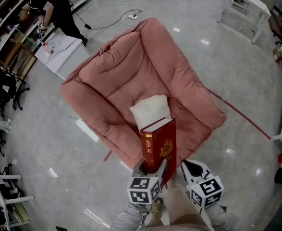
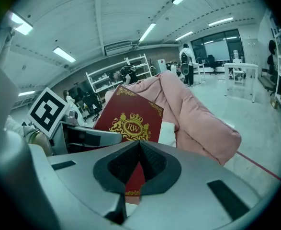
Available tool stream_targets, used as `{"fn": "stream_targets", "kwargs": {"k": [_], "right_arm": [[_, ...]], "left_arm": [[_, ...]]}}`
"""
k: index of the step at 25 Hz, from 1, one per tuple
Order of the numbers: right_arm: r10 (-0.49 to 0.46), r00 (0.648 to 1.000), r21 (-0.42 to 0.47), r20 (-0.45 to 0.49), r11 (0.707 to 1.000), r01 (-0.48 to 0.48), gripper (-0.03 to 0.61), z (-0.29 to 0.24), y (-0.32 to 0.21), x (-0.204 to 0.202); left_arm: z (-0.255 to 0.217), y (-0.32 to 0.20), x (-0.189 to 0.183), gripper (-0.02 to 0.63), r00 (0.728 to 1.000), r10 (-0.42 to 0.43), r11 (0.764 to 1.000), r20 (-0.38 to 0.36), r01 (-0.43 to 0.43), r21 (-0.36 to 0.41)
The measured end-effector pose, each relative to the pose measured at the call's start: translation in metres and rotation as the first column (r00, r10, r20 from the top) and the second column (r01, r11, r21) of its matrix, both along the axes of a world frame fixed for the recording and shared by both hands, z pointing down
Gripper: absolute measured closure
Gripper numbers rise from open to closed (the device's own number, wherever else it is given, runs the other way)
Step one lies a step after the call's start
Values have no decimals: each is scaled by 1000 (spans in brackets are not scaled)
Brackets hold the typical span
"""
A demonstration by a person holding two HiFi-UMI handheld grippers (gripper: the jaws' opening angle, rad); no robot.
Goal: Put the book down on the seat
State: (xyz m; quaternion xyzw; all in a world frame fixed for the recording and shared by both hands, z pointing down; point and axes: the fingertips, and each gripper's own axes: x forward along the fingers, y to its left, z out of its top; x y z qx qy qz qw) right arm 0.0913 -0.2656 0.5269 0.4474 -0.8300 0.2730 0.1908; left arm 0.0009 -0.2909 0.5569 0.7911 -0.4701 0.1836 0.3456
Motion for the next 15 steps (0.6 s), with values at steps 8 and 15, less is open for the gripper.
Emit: {"fn": "stream_targets", "kwargs": {"k": [8,15], "right_arm": [[14,1000,-42,-9,999,-14,574,35,-33,19],[21,1000,-67,-14,997,-22,572,64,-60,28]], "left_arm": [[39,-31,14,358,1000,-20,998,22,21,-60],[78,-56,26,357,999,-37,992,25,40,-122]]}}
